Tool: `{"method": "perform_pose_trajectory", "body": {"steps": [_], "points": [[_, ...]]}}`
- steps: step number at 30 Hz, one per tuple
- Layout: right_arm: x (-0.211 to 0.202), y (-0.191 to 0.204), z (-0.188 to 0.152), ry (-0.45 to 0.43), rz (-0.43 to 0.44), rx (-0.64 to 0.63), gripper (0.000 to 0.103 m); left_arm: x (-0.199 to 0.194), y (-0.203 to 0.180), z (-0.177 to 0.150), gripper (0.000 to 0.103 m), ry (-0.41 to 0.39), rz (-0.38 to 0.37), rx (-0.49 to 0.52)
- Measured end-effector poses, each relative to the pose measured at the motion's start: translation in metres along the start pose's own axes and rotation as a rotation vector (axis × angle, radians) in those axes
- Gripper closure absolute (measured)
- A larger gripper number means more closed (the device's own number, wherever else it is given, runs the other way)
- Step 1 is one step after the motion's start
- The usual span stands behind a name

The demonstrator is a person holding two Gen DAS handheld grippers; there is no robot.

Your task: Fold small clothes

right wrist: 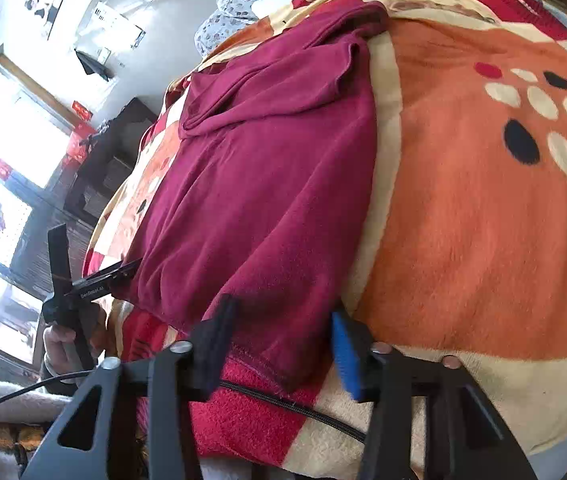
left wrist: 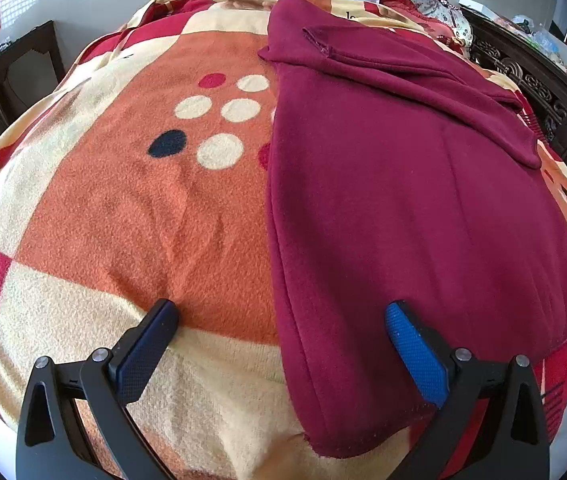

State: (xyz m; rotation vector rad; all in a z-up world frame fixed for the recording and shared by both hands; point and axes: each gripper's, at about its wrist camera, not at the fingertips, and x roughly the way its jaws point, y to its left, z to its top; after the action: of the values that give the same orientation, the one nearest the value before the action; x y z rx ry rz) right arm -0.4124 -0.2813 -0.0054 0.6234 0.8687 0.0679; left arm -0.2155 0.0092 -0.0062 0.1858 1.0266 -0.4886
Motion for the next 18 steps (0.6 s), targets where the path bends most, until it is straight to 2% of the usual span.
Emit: {"method": "perform_pose_trajectory", "body": {"steps": [6,9,11,13,14,15,16,17,18], "points": [[0.003,0.001,-0.001,0.006,-0.002,-0.008,0.060,0.000,-0.001,-0.001,0.000,-0.002,0.001,0.001],[-0.001,0.007,0.001,-0.019,-0.022,-0.072,0.088,0.000,0.000,0.000,0.000,0.003,-0.007,0.005],[-0.007,0.014,0.004,-0.053,-0.002,-0.110,0.089,-0.001,0.000,-0.001,0.001,-0.007,-0.020,0.021],[-0.010,0.022,0.009,-0.078,0.010,-0.150,0.089,-0.003,-0.002,-0.001,0.015,-0.026,-0.025,0.058],[-0.009,0.024,0.012,-0.083,0.014,-0.158,0.089,-0.005,-0.003,0.000,0.030,-0.033,-0.027,0.065],[-0.009,0.025,0.014,-0.086,0.019,-0.160,0.090,-0.008,-0.003,0.001,0.052,-0.035,-0.046,0.070],[-0.008,0.025,0.017,-0.092,0.027,-0.161,0.091,-0.009,-0.002,0.004,0.063,-0.030,-0.070,0.071],[-0.008,0.025,0.021,-0.101,0.041,-0.160,0.091,-0.009,-0.001,0.007,0.081,-0.017,-0.100,0.067],[-0.009,0.025,0.024,-0.111,0.051,-0.158,0.091,-0.009,0.000,0.010,0.087,-0.002,-0.125,0.058]]}}
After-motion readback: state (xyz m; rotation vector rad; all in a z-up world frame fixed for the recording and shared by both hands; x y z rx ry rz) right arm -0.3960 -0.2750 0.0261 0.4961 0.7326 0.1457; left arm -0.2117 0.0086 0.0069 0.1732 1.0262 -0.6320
